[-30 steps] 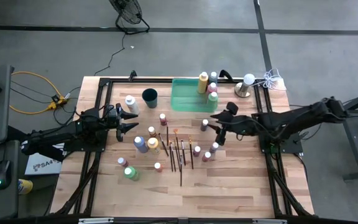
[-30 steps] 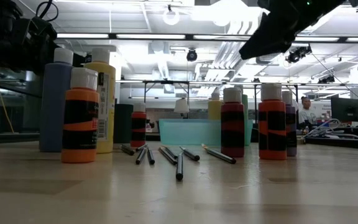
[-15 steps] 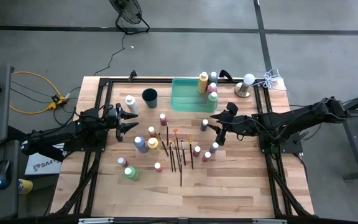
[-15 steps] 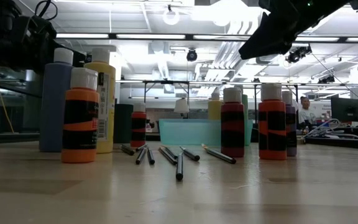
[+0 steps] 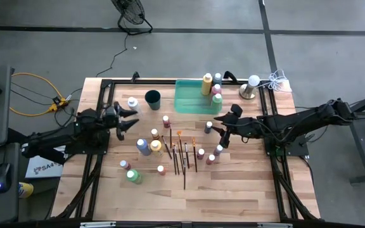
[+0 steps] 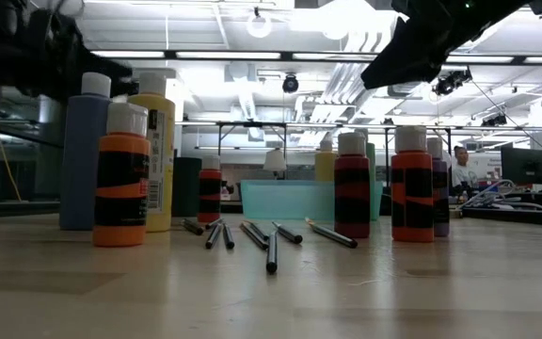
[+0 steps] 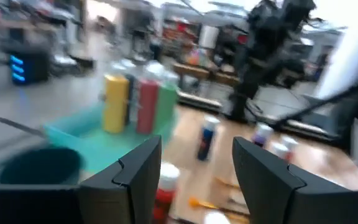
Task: Pick & Place Paint Supplies
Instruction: Put the large white paint bottle into the green bin
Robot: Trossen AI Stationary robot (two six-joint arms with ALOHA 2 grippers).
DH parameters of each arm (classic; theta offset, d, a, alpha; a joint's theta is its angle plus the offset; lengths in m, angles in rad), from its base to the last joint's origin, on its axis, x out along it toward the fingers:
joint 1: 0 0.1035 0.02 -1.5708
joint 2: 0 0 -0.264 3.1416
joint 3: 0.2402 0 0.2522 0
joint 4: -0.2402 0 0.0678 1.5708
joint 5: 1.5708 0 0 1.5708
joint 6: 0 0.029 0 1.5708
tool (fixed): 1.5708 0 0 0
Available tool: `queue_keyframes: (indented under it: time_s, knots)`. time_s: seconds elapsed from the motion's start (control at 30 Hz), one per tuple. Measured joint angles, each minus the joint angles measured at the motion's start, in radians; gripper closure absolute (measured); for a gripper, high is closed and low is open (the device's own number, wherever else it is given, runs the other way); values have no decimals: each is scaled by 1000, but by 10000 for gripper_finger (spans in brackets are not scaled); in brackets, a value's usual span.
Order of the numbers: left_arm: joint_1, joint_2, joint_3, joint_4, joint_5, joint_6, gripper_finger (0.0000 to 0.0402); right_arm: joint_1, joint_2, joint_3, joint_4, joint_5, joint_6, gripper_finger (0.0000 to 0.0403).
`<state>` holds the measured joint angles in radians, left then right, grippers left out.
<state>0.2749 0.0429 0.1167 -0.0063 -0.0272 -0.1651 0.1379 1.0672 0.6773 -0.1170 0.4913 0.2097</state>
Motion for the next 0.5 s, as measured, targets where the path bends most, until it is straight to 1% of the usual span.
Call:
queue_keyframes:
  time_s: [0.1,0.23,0.4,0.5]
  knots:
    - [0,2,51,-82,-72,28,208,0,0,0,38,0,-35,215]
    - [0,1,107,-165,-169,30,208,0,0,0,63,1,-68,215]
    - [0,9,147,-256,-292,24,208,0,0,0,70,-1,-82,215]
    - [0,23,162,-318,-380,-15,208,0,0,0,70,0,-75,215]
